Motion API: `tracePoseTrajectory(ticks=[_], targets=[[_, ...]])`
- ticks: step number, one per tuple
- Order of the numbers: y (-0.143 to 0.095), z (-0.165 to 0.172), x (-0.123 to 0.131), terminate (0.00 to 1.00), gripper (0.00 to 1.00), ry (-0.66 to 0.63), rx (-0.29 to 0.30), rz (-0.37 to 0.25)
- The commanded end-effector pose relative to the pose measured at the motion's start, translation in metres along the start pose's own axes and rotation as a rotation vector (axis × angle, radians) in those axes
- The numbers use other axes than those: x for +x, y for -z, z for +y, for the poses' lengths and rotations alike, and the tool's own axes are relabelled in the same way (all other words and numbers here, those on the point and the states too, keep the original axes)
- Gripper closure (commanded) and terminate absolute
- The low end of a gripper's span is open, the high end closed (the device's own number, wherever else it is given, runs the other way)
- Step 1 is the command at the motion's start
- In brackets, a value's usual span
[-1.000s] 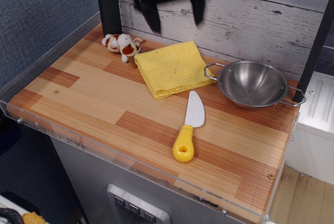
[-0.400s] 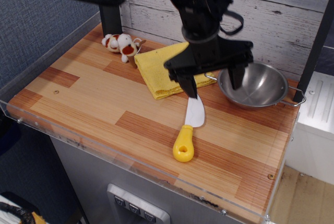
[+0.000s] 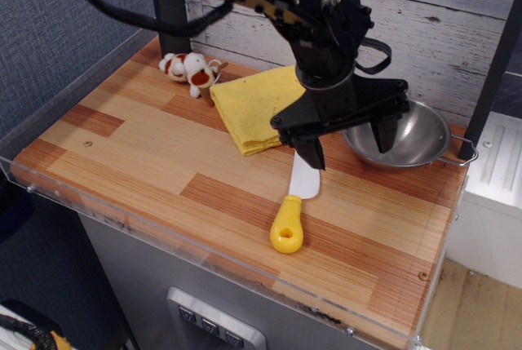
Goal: Move the pot to the left of the knife.
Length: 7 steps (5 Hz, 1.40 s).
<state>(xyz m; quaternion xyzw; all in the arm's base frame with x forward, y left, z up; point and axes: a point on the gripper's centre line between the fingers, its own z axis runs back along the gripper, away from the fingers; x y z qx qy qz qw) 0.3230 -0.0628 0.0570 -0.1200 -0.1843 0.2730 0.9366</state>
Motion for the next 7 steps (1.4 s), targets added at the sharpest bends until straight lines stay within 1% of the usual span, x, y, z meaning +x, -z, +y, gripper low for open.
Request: tracePoseTrajectory(ticks=[1,2,4,5,7], targets=[[0.007,-0.005,0.017,0.00,0.00,-0.058,-0.018,-0.042],[0.023,-0.019,0.022,0.00,0.00,-0.074,-0.003,-0.034],[0.041,-0.029,0.023,0.00,0.00,-0.083,0.029,-0.023],[0.043,-0.031,0.019,0.00,1.00,-0.065,0.069,-0.022],[0.039,-0.035,0.010,0.00,1.00,-0.040,0.071,-0.010]])
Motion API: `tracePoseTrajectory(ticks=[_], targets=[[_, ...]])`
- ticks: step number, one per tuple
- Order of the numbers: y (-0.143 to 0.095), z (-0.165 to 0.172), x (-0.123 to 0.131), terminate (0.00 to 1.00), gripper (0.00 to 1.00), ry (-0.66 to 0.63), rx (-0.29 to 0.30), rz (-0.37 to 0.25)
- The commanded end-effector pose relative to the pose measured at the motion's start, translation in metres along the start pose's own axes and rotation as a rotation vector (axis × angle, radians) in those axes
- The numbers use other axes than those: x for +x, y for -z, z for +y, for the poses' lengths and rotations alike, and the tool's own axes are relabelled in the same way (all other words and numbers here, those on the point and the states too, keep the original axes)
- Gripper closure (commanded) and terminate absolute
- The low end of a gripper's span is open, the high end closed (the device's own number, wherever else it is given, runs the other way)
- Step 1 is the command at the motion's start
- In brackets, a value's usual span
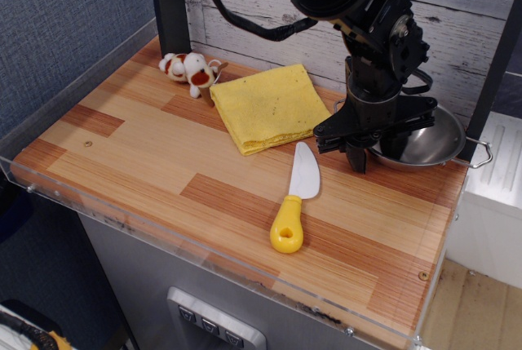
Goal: Move the pot to the left of the knife.
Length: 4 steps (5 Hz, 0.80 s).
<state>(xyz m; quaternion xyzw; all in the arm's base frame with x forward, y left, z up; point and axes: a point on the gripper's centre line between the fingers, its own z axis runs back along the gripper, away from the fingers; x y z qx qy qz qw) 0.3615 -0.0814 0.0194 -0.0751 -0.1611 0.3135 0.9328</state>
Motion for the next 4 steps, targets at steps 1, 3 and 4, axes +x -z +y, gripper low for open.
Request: tracePoseTrajectory(ticks=[1,3,4], targets=[[-0.020,-0.014,-0.004,0.00,1.00,0.034,-0.052,-0.015],[-0.036,-0.012,-0.003,0.00,1.00,0.061,-0.065,-0.028],[-0.049,-0.012,-0.004,0.00,1.00,0.088,-0.078,-0.030]])
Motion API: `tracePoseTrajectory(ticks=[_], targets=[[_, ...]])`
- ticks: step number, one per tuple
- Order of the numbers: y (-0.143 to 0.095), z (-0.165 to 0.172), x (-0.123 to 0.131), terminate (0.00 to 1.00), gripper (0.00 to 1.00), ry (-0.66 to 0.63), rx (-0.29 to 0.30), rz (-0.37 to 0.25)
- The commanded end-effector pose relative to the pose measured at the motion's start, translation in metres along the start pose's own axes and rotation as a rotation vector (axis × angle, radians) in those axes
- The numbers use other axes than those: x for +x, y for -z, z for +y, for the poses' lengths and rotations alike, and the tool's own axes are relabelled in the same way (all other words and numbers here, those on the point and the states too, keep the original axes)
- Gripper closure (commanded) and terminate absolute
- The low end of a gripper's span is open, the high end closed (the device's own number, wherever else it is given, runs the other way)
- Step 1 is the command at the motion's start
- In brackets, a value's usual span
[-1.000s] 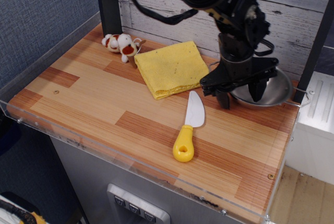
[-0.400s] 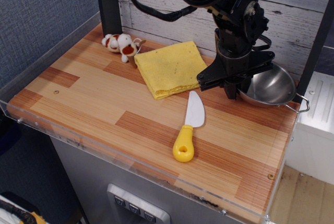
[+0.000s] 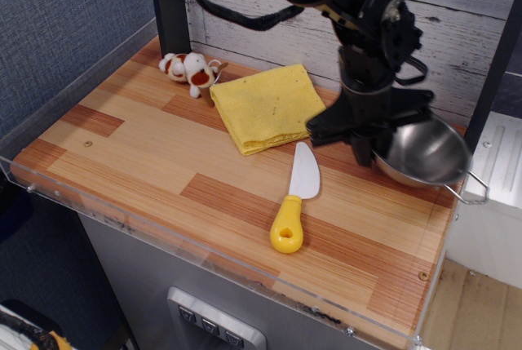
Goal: Move the pot to the left of the knife.
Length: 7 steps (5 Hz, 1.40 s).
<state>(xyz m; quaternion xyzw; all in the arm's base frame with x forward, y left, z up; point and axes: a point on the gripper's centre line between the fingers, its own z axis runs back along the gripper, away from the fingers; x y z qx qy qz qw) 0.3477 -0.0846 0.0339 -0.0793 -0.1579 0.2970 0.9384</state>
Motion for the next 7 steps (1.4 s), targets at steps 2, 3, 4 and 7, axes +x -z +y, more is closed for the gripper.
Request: tracePoseTrajectory(ticks=[2,3,4,7], targets=[[-0.069,0.003,0.013,0.00,1.00,0.076,-0.101,-0.095],[-0.093,0.027,0.024,0.00,1.00,0.079,-0.098,-0.129],[-0.116,0.067,0.041,0.00,1.00,0.088,-0.050,-0.179],[-0.138,0.196,0.071,0.00,1.00,0.082,0.121,-0.198]])
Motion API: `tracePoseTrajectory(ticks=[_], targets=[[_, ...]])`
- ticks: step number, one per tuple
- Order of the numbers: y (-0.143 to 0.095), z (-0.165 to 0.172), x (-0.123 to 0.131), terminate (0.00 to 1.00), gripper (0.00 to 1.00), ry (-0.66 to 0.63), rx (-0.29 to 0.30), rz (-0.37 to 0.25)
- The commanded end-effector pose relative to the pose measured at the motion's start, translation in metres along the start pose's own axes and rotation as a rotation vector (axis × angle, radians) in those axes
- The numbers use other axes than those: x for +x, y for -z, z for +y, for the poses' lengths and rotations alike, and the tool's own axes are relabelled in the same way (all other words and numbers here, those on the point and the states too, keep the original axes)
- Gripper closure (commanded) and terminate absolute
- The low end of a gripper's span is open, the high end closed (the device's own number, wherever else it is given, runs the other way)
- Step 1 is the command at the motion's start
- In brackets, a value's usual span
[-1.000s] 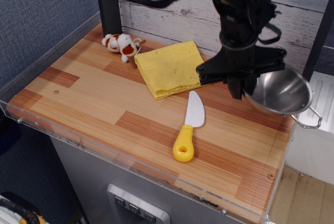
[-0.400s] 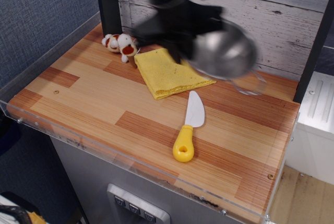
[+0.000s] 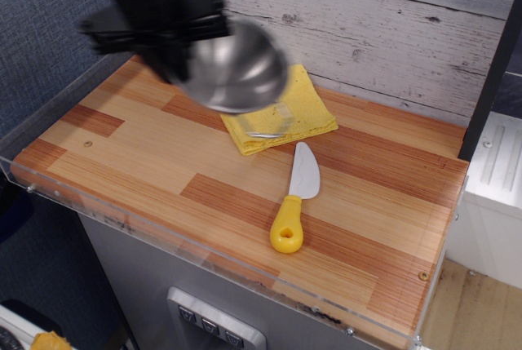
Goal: Move the pot to the left of the knife.
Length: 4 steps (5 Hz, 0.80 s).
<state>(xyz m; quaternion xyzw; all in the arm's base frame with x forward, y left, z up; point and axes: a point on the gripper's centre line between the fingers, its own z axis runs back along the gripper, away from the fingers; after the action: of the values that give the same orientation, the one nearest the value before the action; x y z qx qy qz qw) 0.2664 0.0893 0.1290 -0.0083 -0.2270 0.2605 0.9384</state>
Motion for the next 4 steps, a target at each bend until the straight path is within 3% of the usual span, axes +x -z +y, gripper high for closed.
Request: tracePoseTrajectory(ticks=[1,4], targets=[[0.010,0.066,0.003,0.00,1.00,-0.072,0.045,-0.006],[0.064,0.114,-0.004,0.00,1.00,-0.194,0.003,0.027]])
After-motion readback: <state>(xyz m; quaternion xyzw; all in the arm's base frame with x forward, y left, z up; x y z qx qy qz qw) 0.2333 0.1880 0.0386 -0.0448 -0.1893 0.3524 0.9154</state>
